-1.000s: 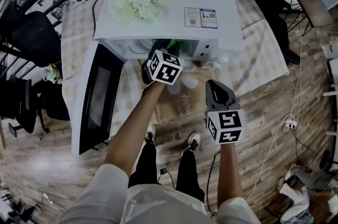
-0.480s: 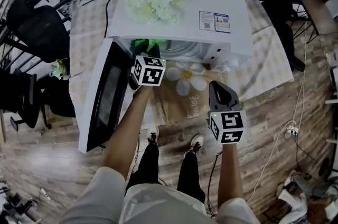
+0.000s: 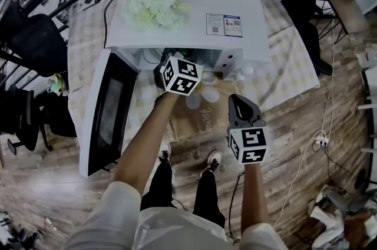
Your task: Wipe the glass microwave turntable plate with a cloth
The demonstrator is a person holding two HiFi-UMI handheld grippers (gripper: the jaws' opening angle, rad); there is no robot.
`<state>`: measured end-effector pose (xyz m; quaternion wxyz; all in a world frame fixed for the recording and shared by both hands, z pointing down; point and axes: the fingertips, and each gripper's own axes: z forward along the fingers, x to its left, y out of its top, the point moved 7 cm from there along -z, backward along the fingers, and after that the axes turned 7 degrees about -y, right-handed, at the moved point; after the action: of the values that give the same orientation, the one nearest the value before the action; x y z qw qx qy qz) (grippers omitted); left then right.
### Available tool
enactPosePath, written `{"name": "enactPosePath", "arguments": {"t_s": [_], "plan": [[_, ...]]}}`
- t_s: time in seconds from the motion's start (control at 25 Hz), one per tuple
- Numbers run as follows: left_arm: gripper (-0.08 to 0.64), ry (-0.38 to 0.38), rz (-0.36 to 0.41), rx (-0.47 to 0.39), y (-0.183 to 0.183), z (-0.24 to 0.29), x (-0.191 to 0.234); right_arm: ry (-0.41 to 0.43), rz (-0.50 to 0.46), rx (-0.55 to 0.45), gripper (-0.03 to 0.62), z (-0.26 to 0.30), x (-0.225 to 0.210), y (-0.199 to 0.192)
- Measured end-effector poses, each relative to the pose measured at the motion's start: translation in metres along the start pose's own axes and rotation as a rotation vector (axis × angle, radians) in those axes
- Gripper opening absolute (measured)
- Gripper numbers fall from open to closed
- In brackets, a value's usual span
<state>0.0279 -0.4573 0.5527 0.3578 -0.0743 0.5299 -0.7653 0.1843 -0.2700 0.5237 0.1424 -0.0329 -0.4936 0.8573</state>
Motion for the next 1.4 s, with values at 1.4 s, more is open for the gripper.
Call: {"name": "enactPosePath", "arguments": {"t_s": [1.4], "plan": [[0.095,0.166,-0.068,0.161,-0.042,-0.04,0.032,0.014,-0.002,0.022,0.015,-0.005,0.009,-0.006]]}}
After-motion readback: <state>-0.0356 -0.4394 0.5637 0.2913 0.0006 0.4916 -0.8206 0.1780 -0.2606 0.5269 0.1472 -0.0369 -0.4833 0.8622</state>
